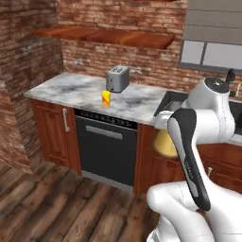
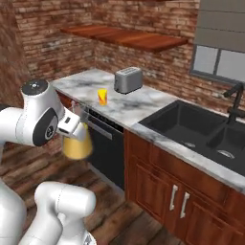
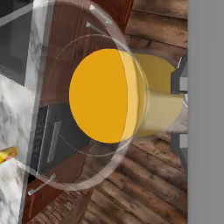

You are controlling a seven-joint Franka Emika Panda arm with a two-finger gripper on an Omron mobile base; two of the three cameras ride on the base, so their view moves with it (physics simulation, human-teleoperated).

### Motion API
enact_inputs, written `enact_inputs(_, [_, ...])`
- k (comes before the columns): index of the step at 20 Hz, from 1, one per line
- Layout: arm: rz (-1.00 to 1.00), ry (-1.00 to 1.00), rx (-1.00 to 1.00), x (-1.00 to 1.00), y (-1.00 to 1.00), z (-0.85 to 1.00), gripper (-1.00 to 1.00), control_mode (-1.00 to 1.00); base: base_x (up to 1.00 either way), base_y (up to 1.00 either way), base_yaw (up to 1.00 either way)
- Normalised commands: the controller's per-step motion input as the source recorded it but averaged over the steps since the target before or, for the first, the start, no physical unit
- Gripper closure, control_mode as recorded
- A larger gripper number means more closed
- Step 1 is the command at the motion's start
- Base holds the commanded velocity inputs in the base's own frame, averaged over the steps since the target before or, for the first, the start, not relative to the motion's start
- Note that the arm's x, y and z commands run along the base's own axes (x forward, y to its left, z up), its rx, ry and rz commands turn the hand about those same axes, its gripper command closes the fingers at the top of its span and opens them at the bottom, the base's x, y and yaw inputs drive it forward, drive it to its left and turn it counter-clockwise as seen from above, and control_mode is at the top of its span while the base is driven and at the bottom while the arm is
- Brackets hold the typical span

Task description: Place the pitcher and cup on the dining counter for serving.

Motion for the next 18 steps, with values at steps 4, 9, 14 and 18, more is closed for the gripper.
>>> enact_inputs(4, [0.0,0.0,0.0,0.0,0.0,0.0,1.0,1.0,-0.32,-0.19,1.0])
enact_inputs(9, [0.0,0.0,0.0,0.0,0.0,0.0,1.0,1.0,-0.16,-0.11,1.0])
enact_inputs(14, [0.0,0.0,0.0,0.0,0.0,0.0,1.0,1.0,-0.03,-0.09,1.0])
enact_inputs(18, [0.0,0.0,0.0,0.0,0.0,0.0,1.0,1.0,0.0,-0.11,1.0])
